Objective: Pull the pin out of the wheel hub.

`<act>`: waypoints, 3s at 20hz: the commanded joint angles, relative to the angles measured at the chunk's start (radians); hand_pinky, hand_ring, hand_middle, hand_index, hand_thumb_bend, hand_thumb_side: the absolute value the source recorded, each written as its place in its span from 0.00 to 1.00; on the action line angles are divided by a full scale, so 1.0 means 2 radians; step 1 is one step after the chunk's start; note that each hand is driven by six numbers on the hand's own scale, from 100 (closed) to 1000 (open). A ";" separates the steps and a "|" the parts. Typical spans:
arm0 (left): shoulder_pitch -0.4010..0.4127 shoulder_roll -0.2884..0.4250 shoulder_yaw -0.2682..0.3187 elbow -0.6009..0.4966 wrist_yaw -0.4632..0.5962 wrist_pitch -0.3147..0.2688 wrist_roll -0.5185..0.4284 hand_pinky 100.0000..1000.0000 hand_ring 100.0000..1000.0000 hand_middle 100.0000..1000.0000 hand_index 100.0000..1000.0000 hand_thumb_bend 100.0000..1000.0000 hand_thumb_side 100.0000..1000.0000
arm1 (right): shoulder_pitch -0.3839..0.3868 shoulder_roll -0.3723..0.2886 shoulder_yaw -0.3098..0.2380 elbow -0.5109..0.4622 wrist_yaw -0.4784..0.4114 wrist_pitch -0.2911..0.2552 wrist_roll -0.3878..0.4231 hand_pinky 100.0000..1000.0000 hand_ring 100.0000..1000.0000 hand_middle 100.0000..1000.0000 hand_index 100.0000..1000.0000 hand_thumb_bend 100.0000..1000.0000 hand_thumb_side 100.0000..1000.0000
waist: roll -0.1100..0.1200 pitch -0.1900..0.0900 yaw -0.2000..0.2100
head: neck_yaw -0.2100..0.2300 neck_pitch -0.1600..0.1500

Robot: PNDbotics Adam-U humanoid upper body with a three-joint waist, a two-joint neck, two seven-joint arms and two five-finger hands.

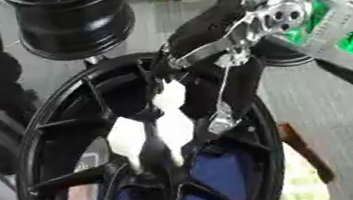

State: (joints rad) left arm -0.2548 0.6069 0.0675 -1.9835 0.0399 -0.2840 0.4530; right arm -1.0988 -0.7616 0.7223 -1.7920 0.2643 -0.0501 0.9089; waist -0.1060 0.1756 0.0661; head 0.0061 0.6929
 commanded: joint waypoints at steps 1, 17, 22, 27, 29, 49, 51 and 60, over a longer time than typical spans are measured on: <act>-0.003 0.012 0.002 -0.008 0.000 0.000 0.000 0.72 0.79 0.70 0.82 0.13 0.52 | -0.005 -0.005 -0.003 -0.011 0.008 0.011 -0.001 0.84 0.83 0.79 0.91 0.36 0.29 | 0.004 -0.007 -0.001 | 0.001 -0.003; -0.008 0.011 0.001 -0.008 0.002 0.000 -0.002 0.72 0.79 0.70 0.82 0.13 0.53 | -0.012 0.011 -0.049 0.062 0.054 -0.020 -0.018 0.87 0.87 0.82 0.91 0.35 0.25 | 0.005 0.000 0.003 | -0.008 0.000; -0.014 0.013 0.002 -0.008 0.001 -0.002 0.000 0.72 0.79 0.70 0.82 0.13 0.53 | -0.034 0.028 -0.070 0.145 0.059 -0.100 -0.027 0.89 0.88 0.84 0.92 0.29 0.25 | 0.004 0.007 0.006 | -0.017 -0.002; -0.018 0.015 0.002 -0.008 0.000 -0.003 0.000 0.72 0.79 0.70 0.82 0.12 0.53 | -0.049 0.045 -0.088 0.207 0.070 -0.151 -0.039 0.89 0.88 0.84 0.92 0.28 0.24 | 0.001 0.014 0.009 | -0.018 -0.009; -0.020 0.016 0.002 -0.008 0.000 -0.003 0.000 0.72 0.79 0.70 0.82 0.12 0.53 | -0.052 0.051 -0.093 0.222 0.073 -0.166 -0.045 0.89 0.88 0.84 0.92 0.27 0.24 | -0.001 0.017 0.010 | -0.021 -0.013; -0.026 0.019 0.003 -0.008 -0.002 -0.003 0.002 0.72 0.79 0.70 0.82 0.12 0.54 | -0.057 0.061 -0.100 0.244 0.034 -0.210 -0.001 0.90 0.88 0.83 0.92 0.28 0.18 | -0.012 0.031 0.020 | -0.029 -0.022; -0.026 0.019 0.003 -0.008 -0.002 -0.002 0.002 0.72 0.79 0.70 0.82 0.12 0.54 | -0.056 0.058 -0.094 0.239 0.029 -0.210 -0.001 0.90 0.88 0.83 0.92 0.27 0.19 | -0.012 0.031 0.019 | -0.028 -0.022; -0.026 0.019 0.003 -0.008 -0.001 -0.001 0.001 0.72 0.79 0.70 0.82 0.12 0.54 | -0.046 0.037 -0.054 0.180 -0.010 -0.206 -0.001 0.90 0.88 0.83 0.92 0.26 0.22 | -0.014 0.028 0.019 | -0.028 -0.023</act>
State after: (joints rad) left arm -0.2991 0.6151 0.0652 -1.9835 0.0393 -0.2861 0.4549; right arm -1.1753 -0.6509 0.6136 -1.4019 0.2633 -0.3671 0.8086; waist -0.1422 0.2526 0.1042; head -0.0483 0.6571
